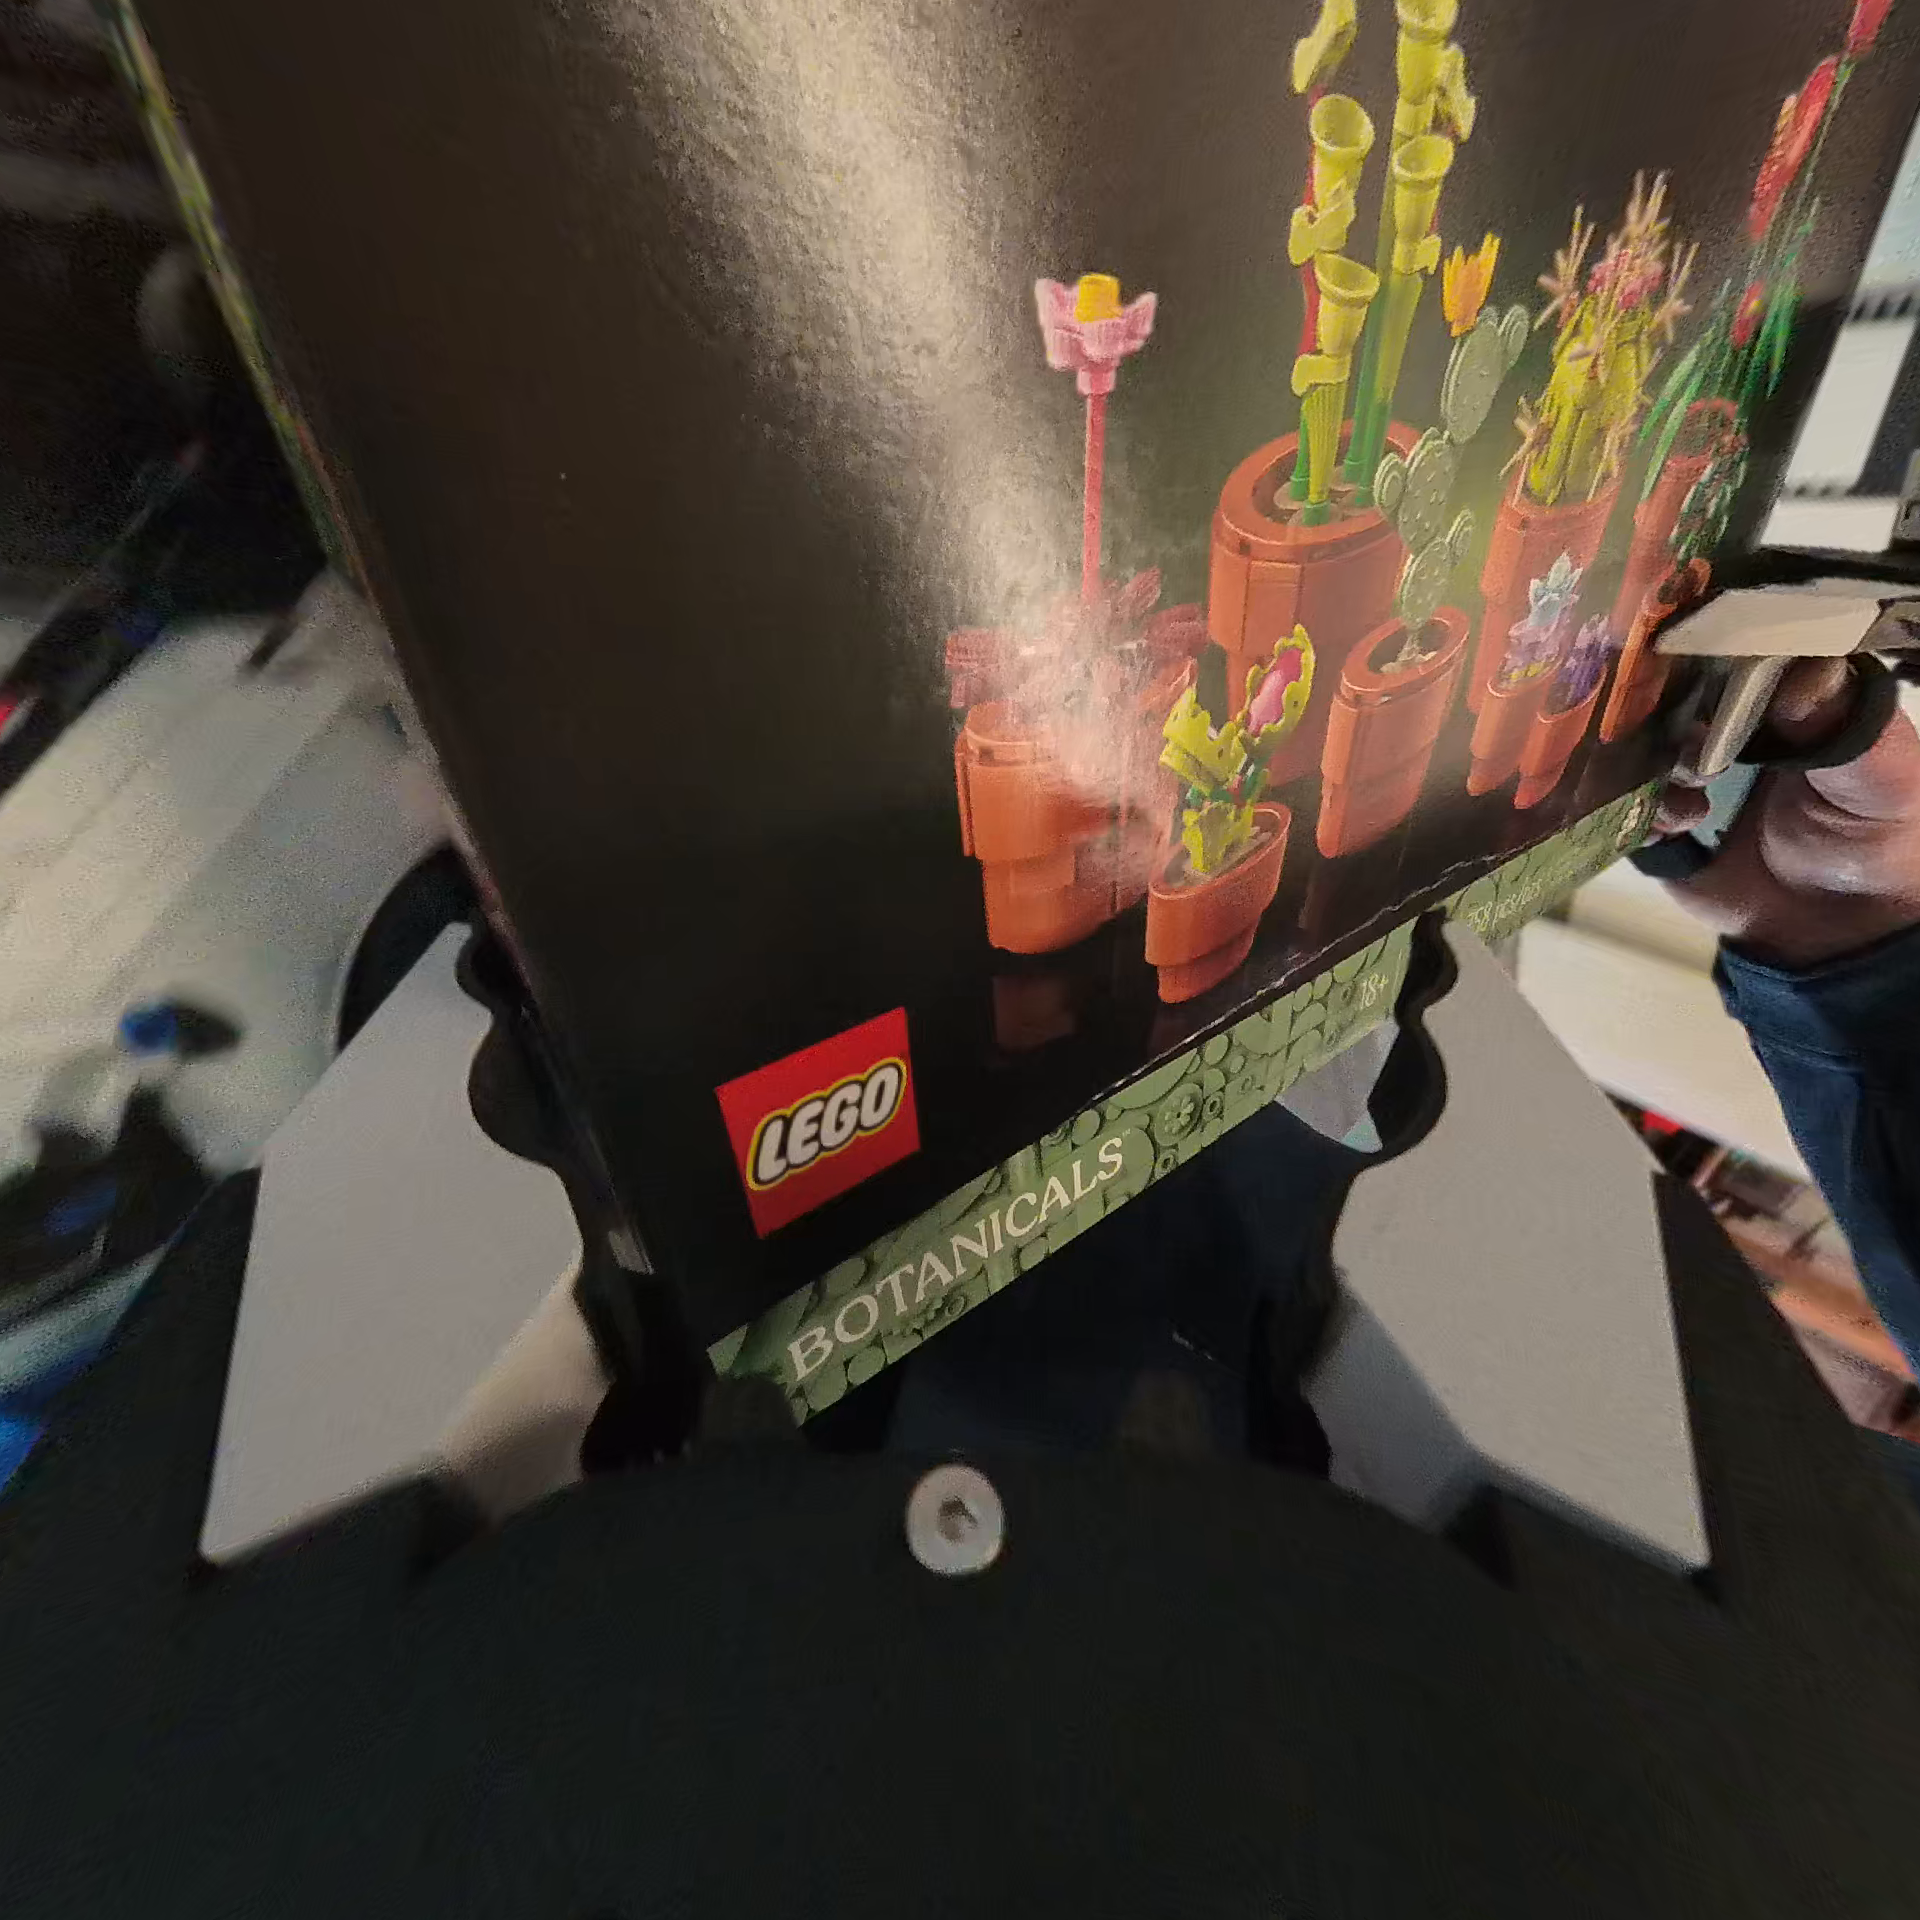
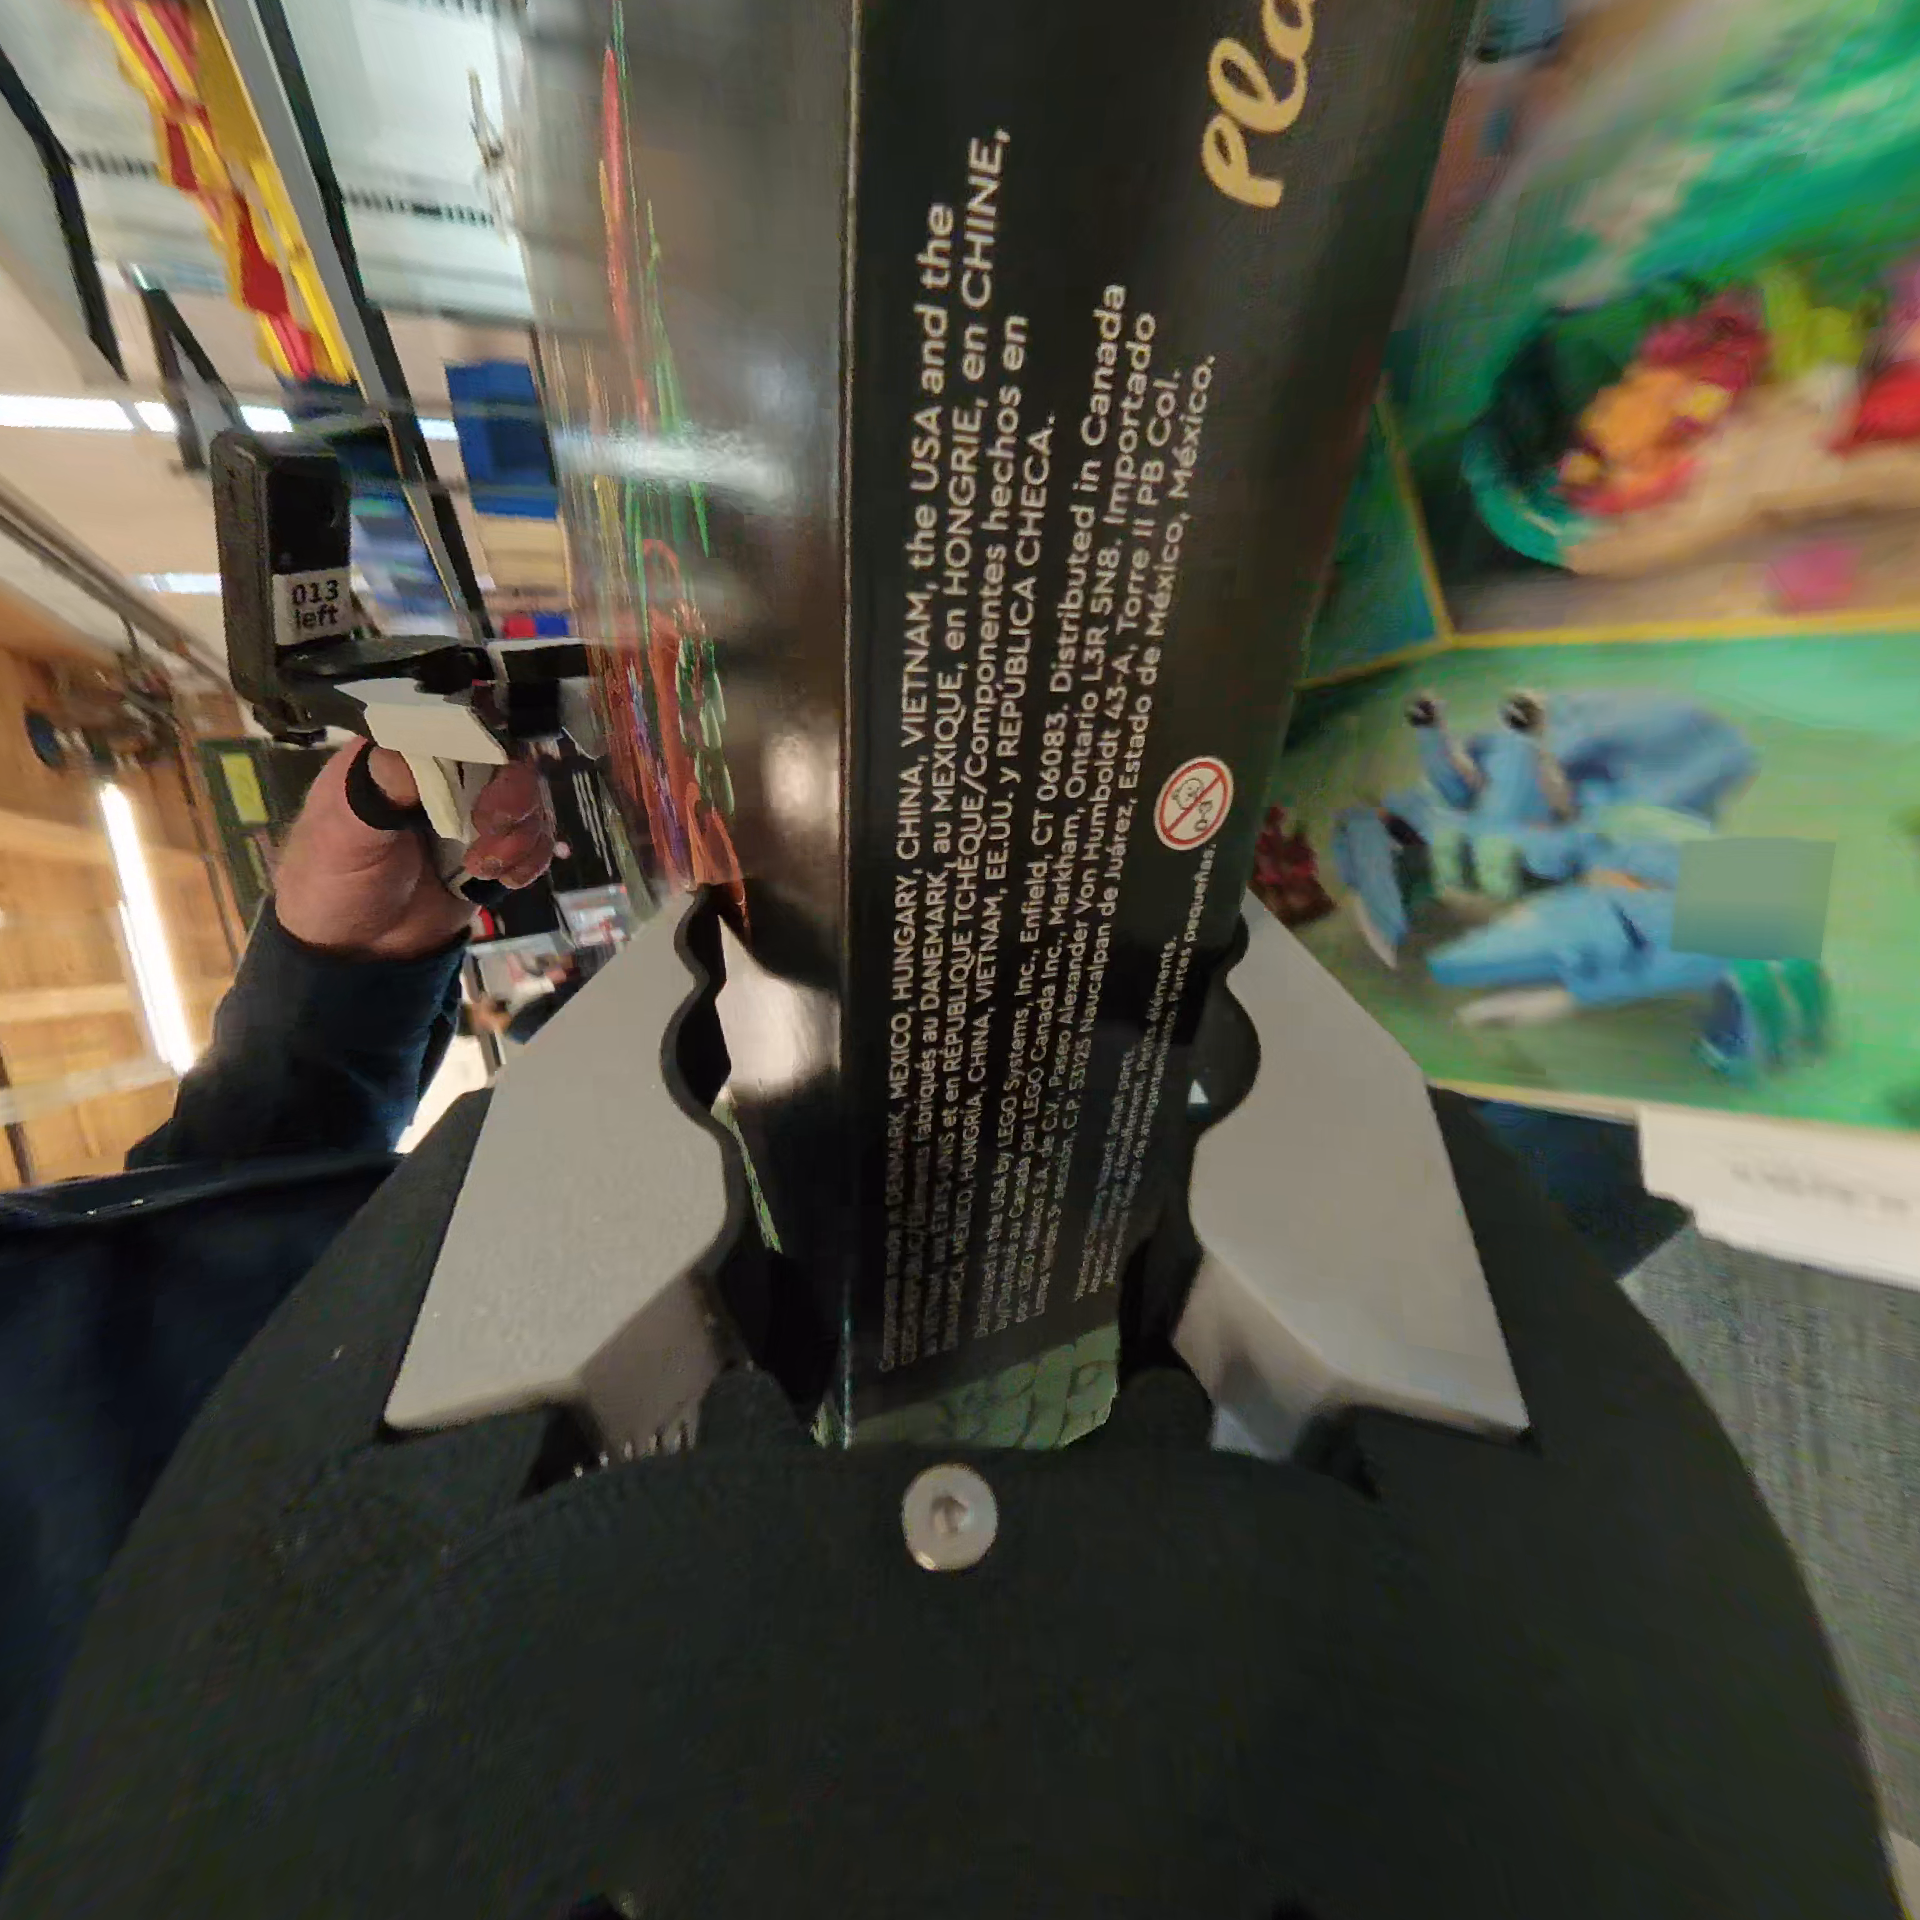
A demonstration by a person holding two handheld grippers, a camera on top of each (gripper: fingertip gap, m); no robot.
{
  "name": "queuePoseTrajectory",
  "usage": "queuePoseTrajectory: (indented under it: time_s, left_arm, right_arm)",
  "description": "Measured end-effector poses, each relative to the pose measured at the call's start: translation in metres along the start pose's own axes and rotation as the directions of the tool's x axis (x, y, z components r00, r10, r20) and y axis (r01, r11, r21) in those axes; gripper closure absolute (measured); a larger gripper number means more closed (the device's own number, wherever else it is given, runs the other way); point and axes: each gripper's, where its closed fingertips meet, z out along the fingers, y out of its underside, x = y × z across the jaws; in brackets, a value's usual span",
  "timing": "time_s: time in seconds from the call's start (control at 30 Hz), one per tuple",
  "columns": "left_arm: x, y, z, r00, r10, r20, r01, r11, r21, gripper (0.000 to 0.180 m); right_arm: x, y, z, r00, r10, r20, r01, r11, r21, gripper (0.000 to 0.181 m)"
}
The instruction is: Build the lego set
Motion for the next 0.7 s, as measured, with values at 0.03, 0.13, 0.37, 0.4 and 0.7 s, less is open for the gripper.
queuePoseTrajectory:
  time_s: [0.03,0.13,0.37,0.4,0.7]
  left_arm:
    - [0.009,-0.009,0.006,0.999,0.041,0.005,-0.041,0.999,-0.015,0.021]
    - [0.035,-0.037,0.029,0.988,0.153,0.014,-0.152,0.987,-0.06,0.021]
    - [0.088,-0.102,0.089,0.922,0.386,0.037,-0.375,0.911,-0.171,0.021]
    - [0.084,-0.107,0.095,0.904,0.416,0.1,-0.388,0.895,-0.219,0.031]
    - [0.142,-0.164,0.143,0.814,0.581,-0.014,-0.579,0.809,-0.101,0.037]
  right_arm:
    - [0.007,0.002,-0.01,1.0,0.03,0.005,-0.03,0.999,0.033,0.089]
    - [0.027,0.011,-0.036,0.994,0.111,0.021,-0.113,0.985,0.133,0.089]
    - [0.074,0.049,-0.058,0.927,0.345,0.148,-0.375,0.873,0.31,0.087]
    - [0.076,0.055,-0.056,0.923,0.351,0.159,-0.384,0.867,0.318,0.087]
    - [0.07,0.11,-0.027,0.901,0.41,0.143,-0.433,0.872,0.226,0.091]
